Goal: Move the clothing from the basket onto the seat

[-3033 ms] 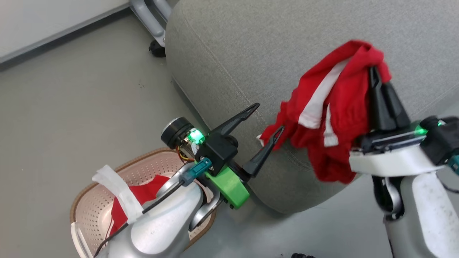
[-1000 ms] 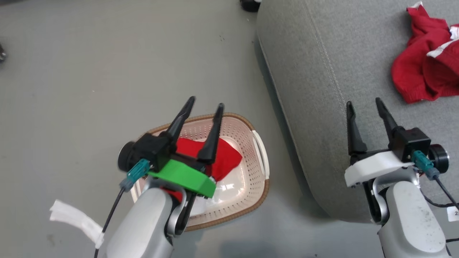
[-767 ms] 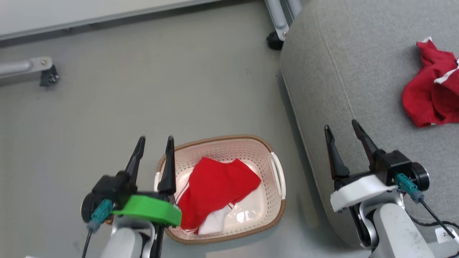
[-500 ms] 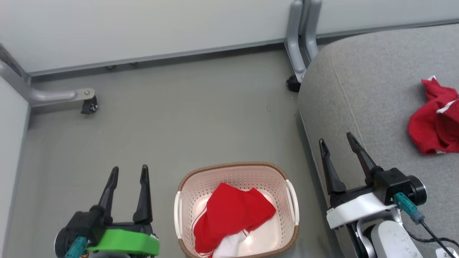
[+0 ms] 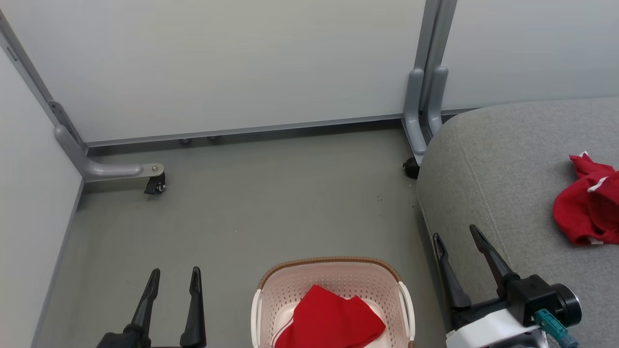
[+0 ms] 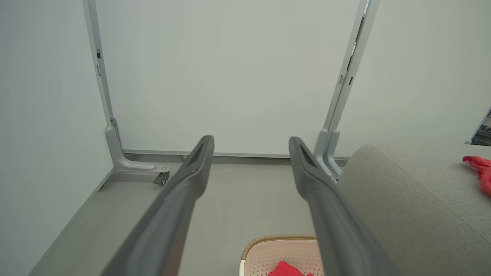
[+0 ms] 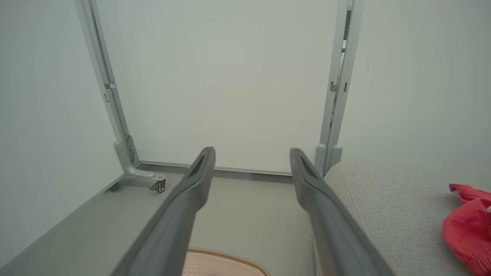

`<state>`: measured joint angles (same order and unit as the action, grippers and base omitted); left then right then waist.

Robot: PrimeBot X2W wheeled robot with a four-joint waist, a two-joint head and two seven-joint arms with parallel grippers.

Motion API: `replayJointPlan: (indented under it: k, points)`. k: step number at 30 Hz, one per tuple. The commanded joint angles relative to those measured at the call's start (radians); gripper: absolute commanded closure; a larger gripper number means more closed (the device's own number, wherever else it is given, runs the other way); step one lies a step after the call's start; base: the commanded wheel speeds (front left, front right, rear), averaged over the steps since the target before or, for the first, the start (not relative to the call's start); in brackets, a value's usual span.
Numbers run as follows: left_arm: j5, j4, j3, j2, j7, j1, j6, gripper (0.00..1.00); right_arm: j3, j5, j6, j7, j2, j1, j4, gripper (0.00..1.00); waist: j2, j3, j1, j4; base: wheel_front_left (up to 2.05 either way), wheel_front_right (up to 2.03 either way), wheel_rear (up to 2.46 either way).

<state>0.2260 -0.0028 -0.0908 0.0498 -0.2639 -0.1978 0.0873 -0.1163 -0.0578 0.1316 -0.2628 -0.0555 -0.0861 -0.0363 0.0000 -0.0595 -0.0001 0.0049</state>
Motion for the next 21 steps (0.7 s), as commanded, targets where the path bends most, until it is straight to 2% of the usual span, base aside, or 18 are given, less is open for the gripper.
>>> replayJointPlan:
  k: [1,21]
  points:
    - [-0.001,0.001,0.002,0.002,-0.001,-0.015,-0.004,0.0,0.0,0.001,-0.002,-0.003,-0.003,-0.018,0.0,0.0,0.0,-0.014,0.0001,0.002,0.0,0.0,0.0]
    - [-0.005,0.029,-0.012,0.001,-0.001,-0.001,-0.002,0.0,-0.009,-0.005,-0.002,-0.003,-0.005,-0.038,-0.012,0.0,0.0,-0.043,0.0001,-0.011,0.0,0.0,0.0]
